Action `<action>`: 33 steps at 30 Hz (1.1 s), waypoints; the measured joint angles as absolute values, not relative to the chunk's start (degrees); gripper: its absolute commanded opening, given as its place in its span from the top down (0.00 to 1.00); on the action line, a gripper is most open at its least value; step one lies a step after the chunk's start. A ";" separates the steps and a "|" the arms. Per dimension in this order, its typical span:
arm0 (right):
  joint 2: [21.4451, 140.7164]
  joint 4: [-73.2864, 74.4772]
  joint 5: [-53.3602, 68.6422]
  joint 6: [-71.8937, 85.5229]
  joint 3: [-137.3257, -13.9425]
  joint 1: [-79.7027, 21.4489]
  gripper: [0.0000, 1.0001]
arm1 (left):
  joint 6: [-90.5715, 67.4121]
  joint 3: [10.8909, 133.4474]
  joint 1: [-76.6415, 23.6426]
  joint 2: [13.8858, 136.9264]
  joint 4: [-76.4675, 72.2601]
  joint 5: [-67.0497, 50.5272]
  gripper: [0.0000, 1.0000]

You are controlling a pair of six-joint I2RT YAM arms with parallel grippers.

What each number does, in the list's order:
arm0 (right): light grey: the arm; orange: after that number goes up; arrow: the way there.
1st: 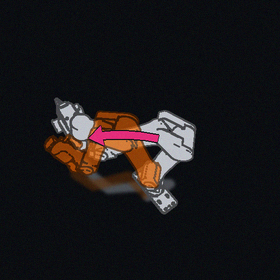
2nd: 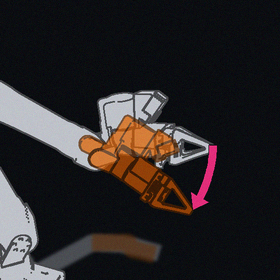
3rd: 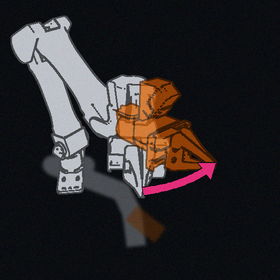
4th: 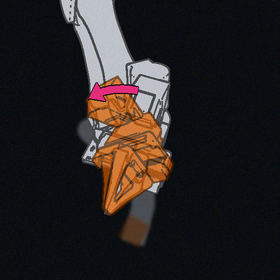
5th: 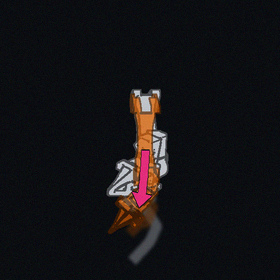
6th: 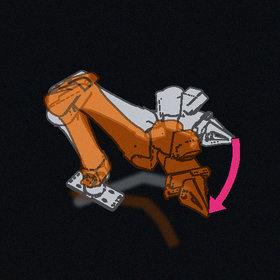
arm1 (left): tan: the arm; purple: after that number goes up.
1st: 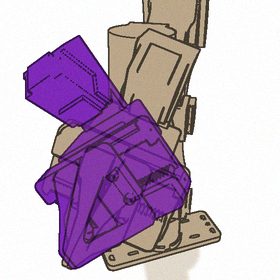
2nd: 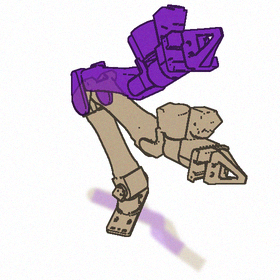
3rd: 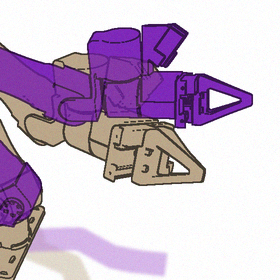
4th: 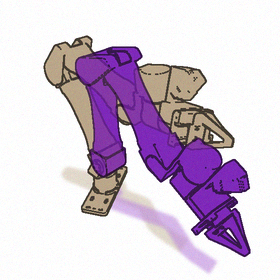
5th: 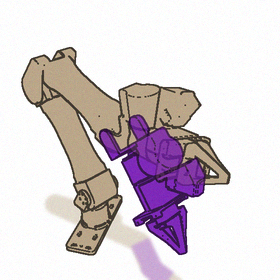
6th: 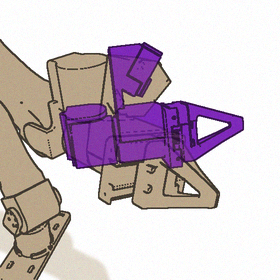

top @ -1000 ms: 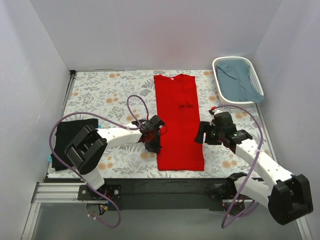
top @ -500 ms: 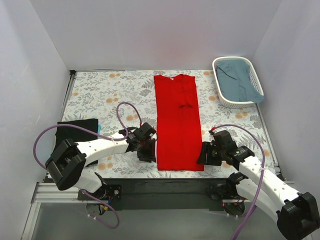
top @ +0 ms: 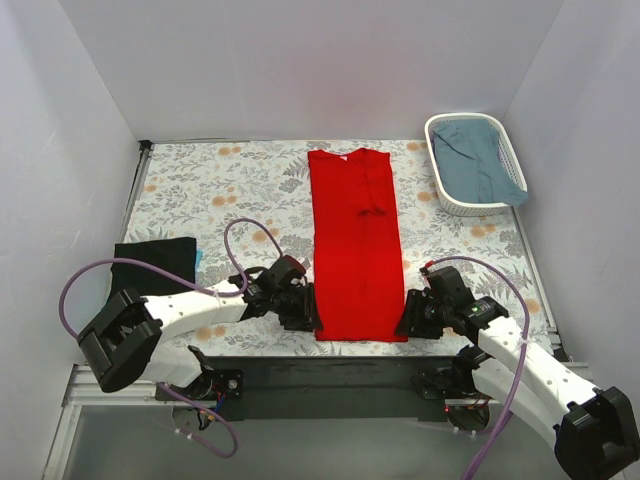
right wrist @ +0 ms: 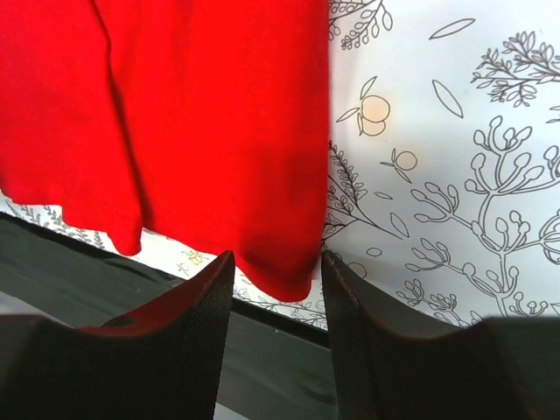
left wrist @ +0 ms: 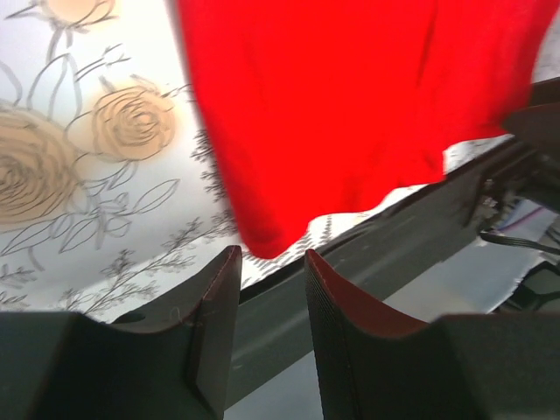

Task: Fold and stack the t-shirts
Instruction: Fold the tshirt

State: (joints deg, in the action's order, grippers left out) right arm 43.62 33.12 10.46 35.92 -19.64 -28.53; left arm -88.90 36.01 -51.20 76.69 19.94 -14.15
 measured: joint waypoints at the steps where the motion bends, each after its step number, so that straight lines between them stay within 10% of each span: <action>1: 43.66 33.10 10.46 36.10 -19.62 -28.53 0.50 | -89.30 35.92 -51.20 76.53 19.18 -14.28 0.66; 16: 43.59 31.14 13.65 38.02 -17.26 -28.53 0.74 | -93.06 35.83 -51.59 82.06 17.56 -13.74 0.71; 23: 43.64 31.68 13.85 38.46 -16.95 -28.53 0.95 | -93.69 37.30 -52.51 84.01 18.61 -13.02 0.97; 33: 43.57 33.76 15.42 38.70 -17.41 -29.76 0.99 | -92.53 39.27 -52.64 82.59 27.46 -10.17 1.00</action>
